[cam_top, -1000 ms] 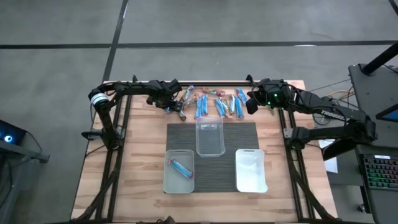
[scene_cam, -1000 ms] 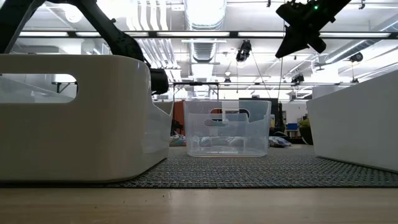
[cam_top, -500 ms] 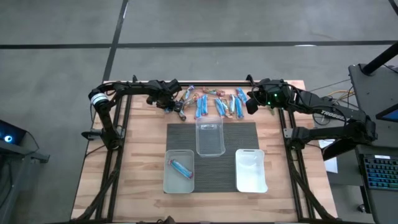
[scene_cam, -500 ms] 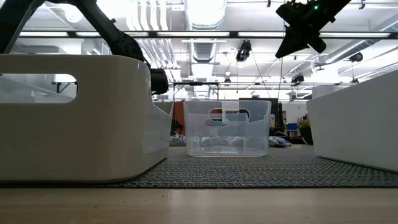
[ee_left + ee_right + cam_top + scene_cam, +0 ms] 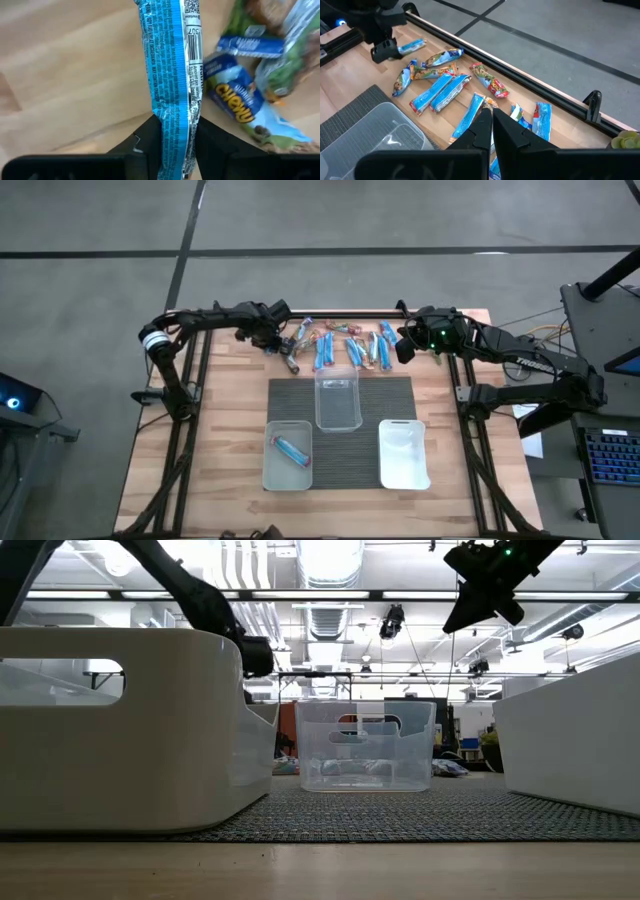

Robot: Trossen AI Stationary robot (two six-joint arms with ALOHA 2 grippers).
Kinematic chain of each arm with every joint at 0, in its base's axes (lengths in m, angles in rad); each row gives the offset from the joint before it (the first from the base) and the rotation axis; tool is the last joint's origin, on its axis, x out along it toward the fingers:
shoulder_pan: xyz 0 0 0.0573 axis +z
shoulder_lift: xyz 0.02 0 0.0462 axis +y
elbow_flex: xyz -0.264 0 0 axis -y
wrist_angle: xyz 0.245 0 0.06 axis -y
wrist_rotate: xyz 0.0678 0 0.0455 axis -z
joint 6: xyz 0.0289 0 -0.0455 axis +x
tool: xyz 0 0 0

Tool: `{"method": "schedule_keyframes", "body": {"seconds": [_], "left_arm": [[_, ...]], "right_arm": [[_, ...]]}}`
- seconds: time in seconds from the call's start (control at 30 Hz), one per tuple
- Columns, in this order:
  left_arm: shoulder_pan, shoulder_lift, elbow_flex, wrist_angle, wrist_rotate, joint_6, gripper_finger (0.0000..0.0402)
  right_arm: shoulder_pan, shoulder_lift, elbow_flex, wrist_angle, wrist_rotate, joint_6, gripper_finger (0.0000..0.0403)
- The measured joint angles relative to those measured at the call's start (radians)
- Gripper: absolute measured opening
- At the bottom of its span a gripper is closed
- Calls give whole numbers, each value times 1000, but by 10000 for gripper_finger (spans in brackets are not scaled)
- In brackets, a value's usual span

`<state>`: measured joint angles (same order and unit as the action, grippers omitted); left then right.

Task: Pick and place Granola Bars by type
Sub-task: Put the orange granola bar into the white bin

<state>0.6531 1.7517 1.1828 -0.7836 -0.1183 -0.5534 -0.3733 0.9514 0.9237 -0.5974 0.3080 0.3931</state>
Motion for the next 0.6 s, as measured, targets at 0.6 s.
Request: {"method": "schedule_keyframes", "body": {"seconds": [0.6], "left_arm": [[-33,-6,353,-108,125,119,84]], "right_arm": [[0,0,0,0,-2,-5,9]]}}
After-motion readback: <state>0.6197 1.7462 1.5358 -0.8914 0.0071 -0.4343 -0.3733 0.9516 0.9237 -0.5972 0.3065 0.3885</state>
